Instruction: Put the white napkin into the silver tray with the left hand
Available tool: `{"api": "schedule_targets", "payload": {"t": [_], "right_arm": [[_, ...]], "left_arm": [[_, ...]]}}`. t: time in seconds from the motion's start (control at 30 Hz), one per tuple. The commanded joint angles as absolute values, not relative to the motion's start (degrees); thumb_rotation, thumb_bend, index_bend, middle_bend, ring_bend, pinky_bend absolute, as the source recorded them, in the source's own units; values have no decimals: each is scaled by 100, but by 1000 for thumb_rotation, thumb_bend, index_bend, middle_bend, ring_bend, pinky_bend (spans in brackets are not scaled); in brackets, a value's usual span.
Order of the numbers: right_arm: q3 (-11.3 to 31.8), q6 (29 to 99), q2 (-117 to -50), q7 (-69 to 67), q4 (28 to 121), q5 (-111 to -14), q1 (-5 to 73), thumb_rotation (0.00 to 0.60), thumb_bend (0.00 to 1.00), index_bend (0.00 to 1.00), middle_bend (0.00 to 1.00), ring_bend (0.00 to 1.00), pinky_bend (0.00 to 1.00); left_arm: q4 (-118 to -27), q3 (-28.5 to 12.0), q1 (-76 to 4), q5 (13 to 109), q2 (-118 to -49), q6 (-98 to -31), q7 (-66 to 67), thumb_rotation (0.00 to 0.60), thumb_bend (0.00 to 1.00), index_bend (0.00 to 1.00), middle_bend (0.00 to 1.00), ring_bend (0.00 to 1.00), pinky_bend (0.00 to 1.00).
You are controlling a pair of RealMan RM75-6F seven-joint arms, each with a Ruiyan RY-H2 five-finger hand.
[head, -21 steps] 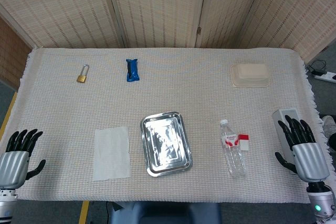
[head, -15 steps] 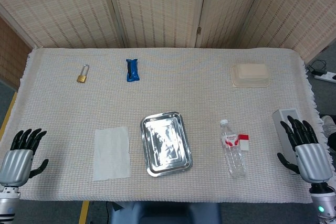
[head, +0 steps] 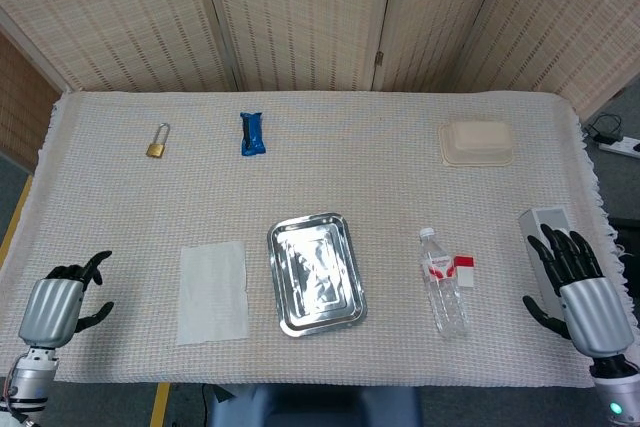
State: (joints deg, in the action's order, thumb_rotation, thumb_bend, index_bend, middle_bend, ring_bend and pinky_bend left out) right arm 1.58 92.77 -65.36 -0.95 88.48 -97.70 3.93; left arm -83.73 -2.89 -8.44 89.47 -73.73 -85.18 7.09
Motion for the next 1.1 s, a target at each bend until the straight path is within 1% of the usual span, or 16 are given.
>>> {"api": "schedule_targets", "payload": {"t": [0.03,0.1,0.17,0.2,0.3,0.37,0.47,0.6,0.73,0.9,1.1], "right_arm": [[207,9157,-6666,-166,8718,-9691,486,600,317,0,0,0,0],[181,9019,-6660,-230,8681,-9681,547,600,317,0,0,0,0],[122,8926,-6636,-384,8699,-9742,598,600,317,0,0,0,0],[85,8898,-6624,-480,8714,-9787,618,600,317,0,0,0,0],[41,8905,-6606,-517,8736,-9839,618,600,317,0,0,0,0],[41,8957,-6588,-497,8772,-9837,595,600,317,0,0,0,0],[47,9019,-6540,-531,8817,-9831,572,600,316,0,0,0,0],[70,9099,-6497,-600,8826,-9832,561,600,317,0,0,0,0],[69,9124,-6465,-705,8836,-9841,565,600,317,0,0,0,0],[53,9300,-6432,-749,8851,-9952,517,600,317,0,0,0,0],[46,9275,-6420,-760,8870,-9926,519,600,317,0,0,0,0]], "left_arm": [[-8066,-258,-920,9089,-7665,-8544,612,600,169,390,999,934,905],[-8208,-163,-1000,8980,-7652,-8184,296,600,167,403,1000,987,972],[-8172,-130,-1114,9021,-7697,-7996,-10,600,167,424,1000,1000,999],[-7984,-121,-1179,9127,-7815,-7994,-173,600,168,439,1000,1000,1000],[-7330,-72,-1284,9429,-8203,-8140,-524,600,169,481,1000,1000,1000],[-6688,-20,-1348,9614,-8558,-8269,-861,600,168,499,1000,1000,1000],[-5992,23,-1397,9739,-8935,-8408,-1181,600,165,519,1000,1000,1000],[-4909,144,-1446,9995,-9506,-8742,-1512,600,164,527,1000,1000,1000],[-4084,343,-1488,10181,-9968,-8847,-1813,600,168,516,1000,1000,1000],[-3312,447,-1496,10162,-10371,-8814,-2036,600,168,528,1000,1000,1000],[-2886,487,-1521,10098,-10630,-8864,-2382,600,168,536,1000,1000,1000]]}}
